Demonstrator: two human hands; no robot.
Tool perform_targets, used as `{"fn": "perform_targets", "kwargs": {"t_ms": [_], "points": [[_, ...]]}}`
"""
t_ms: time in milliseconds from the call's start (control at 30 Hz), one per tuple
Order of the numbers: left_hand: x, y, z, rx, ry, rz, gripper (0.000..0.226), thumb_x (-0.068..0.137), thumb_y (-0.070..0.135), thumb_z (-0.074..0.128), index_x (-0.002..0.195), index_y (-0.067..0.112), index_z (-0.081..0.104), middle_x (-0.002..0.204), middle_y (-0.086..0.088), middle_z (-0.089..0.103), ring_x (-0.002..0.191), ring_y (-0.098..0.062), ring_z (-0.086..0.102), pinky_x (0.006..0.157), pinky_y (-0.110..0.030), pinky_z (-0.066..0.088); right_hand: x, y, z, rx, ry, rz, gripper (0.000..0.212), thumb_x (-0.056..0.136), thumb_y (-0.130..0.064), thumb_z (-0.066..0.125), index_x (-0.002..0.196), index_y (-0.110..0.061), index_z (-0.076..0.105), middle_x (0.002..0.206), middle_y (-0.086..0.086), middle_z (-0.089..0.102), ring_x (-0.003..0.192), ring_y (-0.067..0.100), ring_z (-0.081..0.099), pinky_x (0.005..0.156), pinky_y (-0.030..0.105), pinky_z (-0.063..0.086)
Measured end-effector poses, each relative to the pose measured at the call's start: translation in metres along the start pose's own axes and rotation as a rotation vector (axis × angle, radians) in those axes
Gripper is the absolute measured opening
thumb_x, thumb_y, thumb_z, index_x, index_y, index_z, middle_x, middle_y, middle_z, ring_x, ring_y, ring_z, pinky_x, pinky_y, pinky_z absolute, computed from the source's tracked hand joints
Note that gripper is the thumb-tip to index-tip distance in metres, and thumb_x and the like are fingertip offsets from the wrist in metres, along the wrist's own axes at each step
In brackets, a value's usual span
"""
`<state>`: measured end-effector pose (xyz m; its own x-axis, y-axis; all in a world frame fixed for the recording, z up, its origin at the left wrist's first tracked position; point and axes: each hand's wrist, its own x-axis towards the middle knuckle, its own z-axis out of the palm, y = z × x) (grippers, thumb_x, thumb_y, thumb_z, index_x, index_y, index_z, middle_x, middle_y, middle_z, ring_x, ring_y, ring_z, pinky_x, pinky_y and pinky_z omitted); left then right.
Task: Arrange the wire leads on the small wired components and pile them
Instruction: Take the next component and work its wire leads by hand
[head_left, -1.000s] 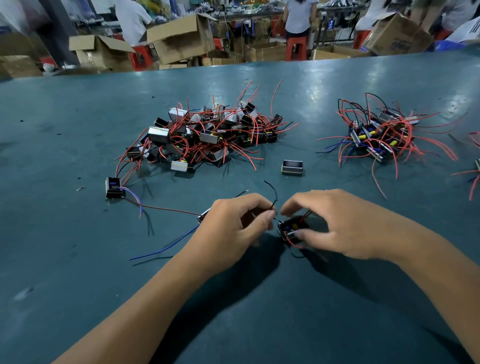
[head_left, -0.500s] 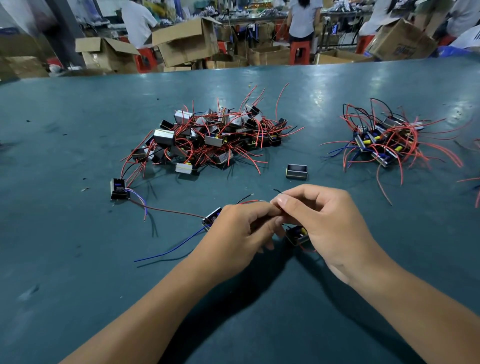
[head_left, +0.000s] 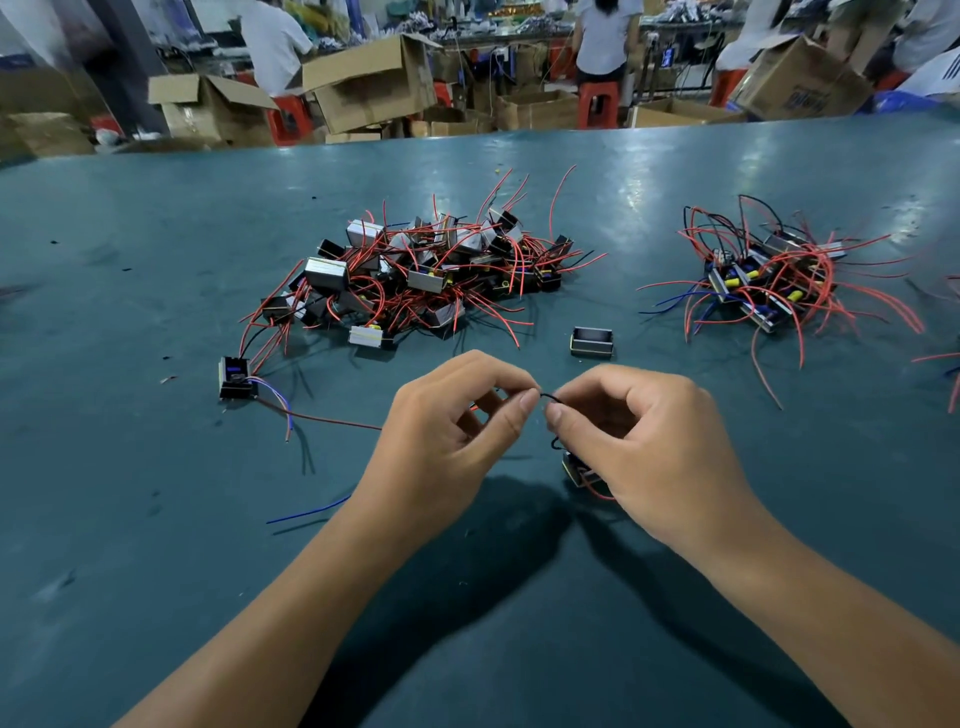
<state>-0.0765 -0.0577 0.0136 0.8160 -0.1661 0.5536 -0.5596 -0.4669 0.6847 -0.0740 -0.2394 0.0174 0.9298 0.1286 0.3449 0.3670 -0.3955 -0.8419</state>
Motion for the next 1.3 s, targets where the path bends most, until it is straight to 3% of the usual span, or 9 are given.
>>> {"fn": "perform_targets", "kwargs": {"t_ms": [133, 333, 500, 667, 733, 833, 1000, 1133, 1300], "points": [[0.000, 0.000, -0.001, 0.084, -0.014, 0.043, 0.008, 0.095, 0.015, 0.063, 0.090, 0.019, 0.068, 0.081, 0.012, 0.060, 0.072, -0.008, 0.058, 0.059, -0.015, 0.041, 0.002, -0.004, 0.003, 0.333, -0.120, 0.093, 0.006, 0.091, -0.008, 0.068, 0.086, -0.011, 0.069, 0.070, 0.005, 0.073, 0.063, 0.022, 0.070, 0.064, 0.033, 0.058], [0.001, 0.000, -0.004, 0.220, -0.053, 0.161, 0.006, 0.093, 0.008, 0.062, 0.090, 0.008, 0.067, 0.085, 0.002, 0.060, 0.072, -0.009, 0.053, 0.061, -0.022, 0.042, 0.005, -0.001, 0.002, 0.289, -0.142, 0.079, 0.015, 0.092, -0.006, 0.064, 0.079, -0.012, 0.065, 0.055, 0.001, 0.062, 0.048, 0.010, 0.057, 0.049, 0.016, 0.043], [0.000, -0.001, -0.006, 0.287, -0.060, 0.202, 0.005, 0.090, 0.006, 0.064, 0.085, 0.008, 0.065, 0.082, 0.001, 0.057, 0.071, -0.013, 0.052, 0.063, -0.020, 0.040, 0.005, 0.005, 0.005, 0.349, -0.198, 0.120, 0.019, 0.092, -0.011, 0.064, 0.075, -0.017, 0.063, 0.054, 0.001, 0.052, 0.048, 0.017, 0.045, 0.049, 0.028, 0.038], [0.004, -0.002, -0.009, 0.284, -0.024, 0.168, 0.009, 0.087, 0.012, 0.061, 0.079, 0.010, 0.065, 0.076, 0.005, 0.057, 0.067, -0.011, 0.051, 0.061, -0.019, 0.039, 0.004, 0.007, 0.013, 0.385, -0.200, 0.154, 0.014, 0.088, -0.021, 0.058, 0.073, -0.023, 0.059, 0.050, -0.011, 0.041, 0.041, 0.009, 0.031, 0.040, 0.021, 0.029], [0.006, -0.006, -0.014, 0.245, 0.053, 0.097, 0.009, 0.087, 0.012, 0.061, 0.079, 0.013, 0.065, 0.074, 0.008, 0.059, 0.067, -0.011, 0.053, 0.061, -0.022, 0.042, 0.005, 0.008, 0.012, 0.371, -0.167, 0.178, 0.017, 0.089, -0.023, 0.056, 0.072, -0.025, 0.058, 0.049, -0.012, 0.038, 0.042, 0.009, 0.030, 0.040, 0.020, 0.026], [0.009, -0.014, -0.020, 0.195, 0.120, -0.064, 0.007, 0.092, 0.017, 0.062, 0.088, 0.019, 0.068, 0.077, 0.016, 0.061, 0.064, -0.008, 0.052, 0.060, -0.014, 0.039, 0.010, 0.010, 0.009, 0.388, -0.065, 0.258, 0.023, 0.096, -0.013, 0.056, 0.074, -0.020, 0.056, 0.049, -0.010, 0.035, 0.043, 0.009, 0.030, 0.040, 0.020, 0.025], [0.009, -0.028, -0.016, 0.290, -0.114, -0.152, 0.005, 0.095, 0.023, 0.067, 0.096, 0.027, 0.067, 0.079, 0.040, 0.056, 0.058, -0.004, 0.048, 0.058, -0.008, 0.035, 0.019, 0.011, 0.009, 0.448, -0.020, 0.390, 0.016, 0.097, -0.008, 0.054, 0.081, -0.011, 0.057, 0.048, -0.010, 0.032, 0.042, 0.009, 0.024, 0.039, 0.020, 0.018], [0.007, -0.031, -0.014, 0.188, -0.205, -0.180, 0.015, 0.096, 0.022, 0.068, 0.085, 0.032, 0.067, 0.072, 0.023, 0.065, 0.056, 0.000, 0.051, 0.056, -0.010, 0.037, 0.020, 0.015, 0.010, 0.345, -0.050, 0.366, 0.017, 0.097, -0.010, 0.056, 0.081, -0.009, 0.059, 0.042, -0.014, 0.036, 0.037, 0.005, 0.028, 0.037, 0.017, 0.024], [0.002, -0.027, -0.012, -0.015, -0.264, -0.250, 0.013, 0.099, 0.023, 0.061, 0.096, 0.031, 0.071, 0.080, 0.015, 0.075, 0.063, -0.003, 0.063, 0.062, -0.018, 0.054, 0.018, 0.019, 0.013, 0.255, -0.061, 0.278, 0.015, 0.095, -0.014, 0.059, 0.080, -0.012, 0.061, 0.043, -0.011, 0.039, 0.040, 0.009, 0.028, 0.039, 0.019, 0.023]]}}
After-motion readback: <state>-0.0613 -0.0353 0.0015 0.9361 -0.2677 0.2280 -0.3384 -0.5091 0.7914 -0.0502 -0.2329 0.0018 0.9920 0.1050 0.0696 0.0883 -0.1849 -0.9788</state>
